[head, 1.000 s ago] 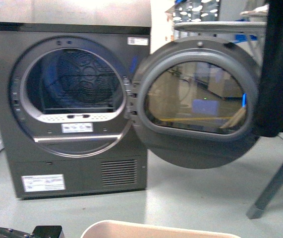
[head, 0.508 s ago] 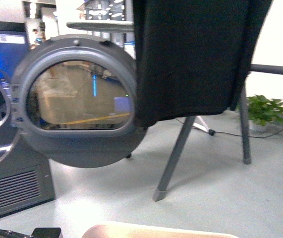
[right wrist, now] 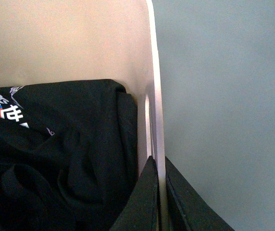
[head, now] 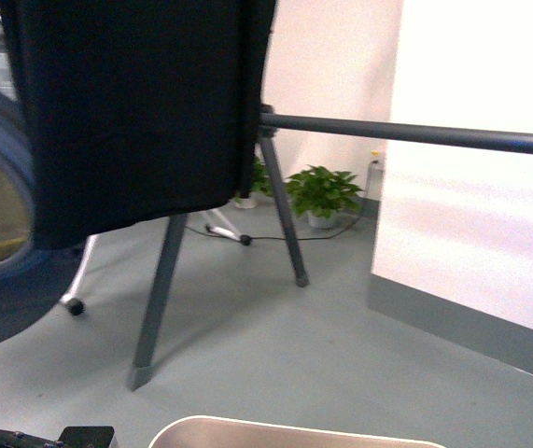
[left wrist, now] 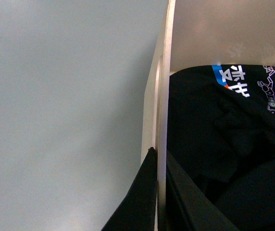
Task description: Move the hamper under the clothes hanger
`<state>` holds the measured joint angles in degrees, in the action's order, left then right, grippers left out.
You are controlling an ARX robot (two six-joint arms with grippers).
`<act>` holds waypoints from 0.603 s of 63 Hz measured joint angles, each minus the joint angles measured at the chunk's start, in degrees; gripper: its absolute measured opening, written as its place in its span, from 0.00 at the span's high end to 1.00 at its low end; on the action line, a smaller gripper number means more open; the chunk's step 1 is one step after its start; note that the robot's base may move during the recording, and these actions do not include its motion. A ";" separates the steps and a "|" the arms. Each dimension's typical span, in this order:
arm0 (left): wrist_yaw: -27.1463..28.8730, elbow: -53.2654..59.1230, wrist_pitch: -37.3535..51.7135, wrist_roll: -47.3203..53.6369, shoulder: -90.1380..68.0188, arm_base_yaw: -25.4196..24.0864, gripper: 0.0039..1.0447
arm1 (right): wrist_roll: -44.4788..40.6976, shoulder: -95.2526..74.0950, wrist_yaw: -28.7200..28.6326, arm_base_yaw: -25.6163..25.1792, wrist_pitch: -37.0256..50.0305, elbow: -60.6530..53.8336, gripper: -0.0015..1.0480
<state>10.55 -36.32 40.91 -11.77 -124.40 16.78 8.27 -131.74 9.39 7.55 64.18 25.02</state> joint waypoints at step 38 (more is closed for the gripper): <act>-0.07 -0.04 0.00 0.02 -0.02 0.00 0.96 | -0.02 0.02 0.17 -0.02 0.00 0.00 0.97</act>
<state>10.48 -36.36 40.91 -11.75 -124.42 16.78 8.25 -131.72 9.56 7.53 64.18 25.02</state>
